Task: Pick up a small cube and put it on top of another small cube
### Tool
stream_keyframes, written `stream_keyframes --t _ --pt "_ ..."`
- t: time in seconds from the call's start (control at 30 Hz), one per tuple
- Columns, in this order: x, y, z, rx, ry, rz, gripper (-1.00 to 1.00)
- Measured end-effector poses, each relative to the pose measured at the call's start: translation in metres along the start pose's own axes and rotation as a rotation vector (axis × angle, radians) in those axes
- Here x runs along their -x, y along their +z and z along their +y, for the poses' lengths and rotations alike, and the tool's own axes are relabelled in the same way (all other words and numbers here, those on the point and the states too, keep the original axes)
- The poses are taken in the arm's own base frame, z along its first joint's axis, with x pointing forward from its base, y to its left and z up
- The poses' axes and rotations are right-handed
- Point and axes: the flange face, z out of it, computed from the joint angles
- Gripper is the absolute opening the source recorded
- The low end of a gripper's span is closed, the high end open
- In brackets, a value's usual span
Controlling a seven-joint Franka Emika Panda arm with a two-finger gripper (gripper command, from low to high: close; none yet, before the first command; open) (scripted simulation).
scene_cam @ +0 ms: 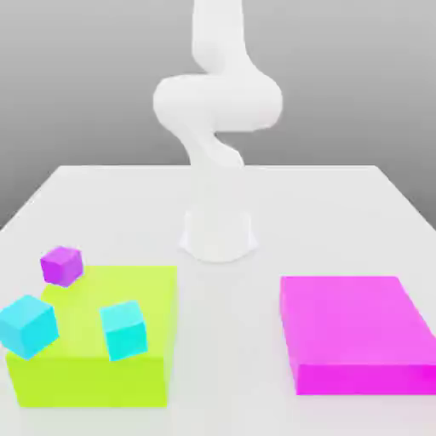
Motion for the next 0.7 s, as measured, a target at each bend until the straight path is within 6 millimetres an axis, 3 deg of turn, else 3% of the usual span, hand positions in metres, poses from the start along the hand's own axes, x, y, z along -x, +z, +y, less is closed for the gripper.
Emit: stream_keyframes --t 0.17,0.37,0.53,0.7 --pt "0.018 0.080 -0.033 0.008 -0.207 -0.145 0.00" --pt "0.063 0.173 -0.069 0.012 -0.455 -0.303 0.00" --pt "0.120 0.247 -0.091 0.010 -0.669 -0.428 0.00" --pt "0.198 0.314 -0.108 0.000 -0.901 -0.550 0.00"
